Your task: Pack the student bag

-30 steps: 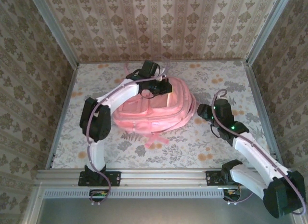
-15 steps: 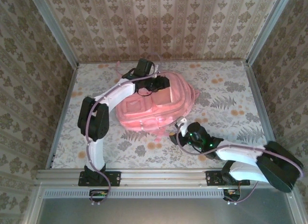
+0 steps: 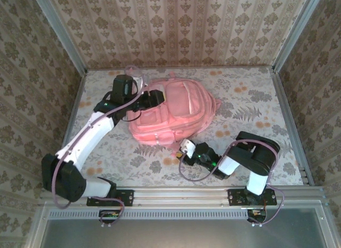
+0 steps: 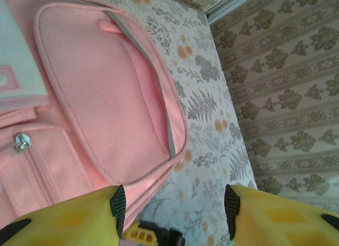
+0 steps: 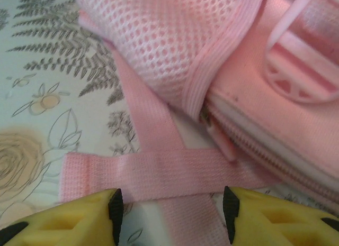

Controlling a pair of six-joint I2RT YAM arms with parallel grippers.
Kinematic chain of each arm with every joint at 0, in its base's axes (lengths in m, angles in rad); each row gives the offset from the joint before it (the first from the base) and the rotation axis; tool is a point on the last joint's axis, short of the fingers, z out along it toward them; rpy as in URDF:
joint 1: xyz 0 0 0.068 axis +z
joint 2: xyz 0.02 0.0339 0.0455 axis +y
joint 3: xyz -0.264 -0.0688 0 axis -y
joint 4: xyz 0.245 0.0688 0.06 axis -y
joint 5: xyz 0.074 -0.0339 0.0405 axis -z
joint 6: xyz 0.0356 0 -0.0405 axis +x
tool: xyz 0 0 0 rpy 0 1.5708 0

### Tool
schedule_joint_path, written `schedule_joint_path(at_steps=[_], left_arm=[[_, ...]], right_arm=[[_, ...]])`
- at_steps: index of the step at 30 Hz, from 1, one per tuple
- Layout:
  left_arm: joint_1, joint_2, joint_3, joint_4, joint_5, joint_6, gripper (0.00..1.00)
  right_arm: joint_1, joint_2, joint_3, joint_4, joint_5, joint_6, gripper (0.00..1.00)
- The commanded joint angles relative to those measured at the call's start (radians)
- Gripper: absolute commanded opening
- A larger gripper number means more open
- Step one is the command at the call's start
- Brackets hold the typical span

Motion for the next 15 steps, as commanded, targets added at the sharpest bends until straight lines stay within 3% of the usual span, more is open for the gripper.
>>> schedule_joint_path(at_steps=[1, 6, 15], left_arm=[[0.026, -0.05, -0.047, -0.052, -0.026, 0.088, 0.55], [0.066, -0.081, -0.084, -0.045, -0.008, 0.107, 0.56], [0.128, -0.073, -0.112, 0.048, 0.099, 0.016, 0.55]], right_arm=[[0.003, 0.048, -0.008, 0.178, 0.076, -0.045, 0.55], [0.003, 0.06, -0.009, 0.186, 0.092, -0.013, 0.55], [0.002, -0.007, -0.044, 0.193, 0.087, 0.173, 0.49]])
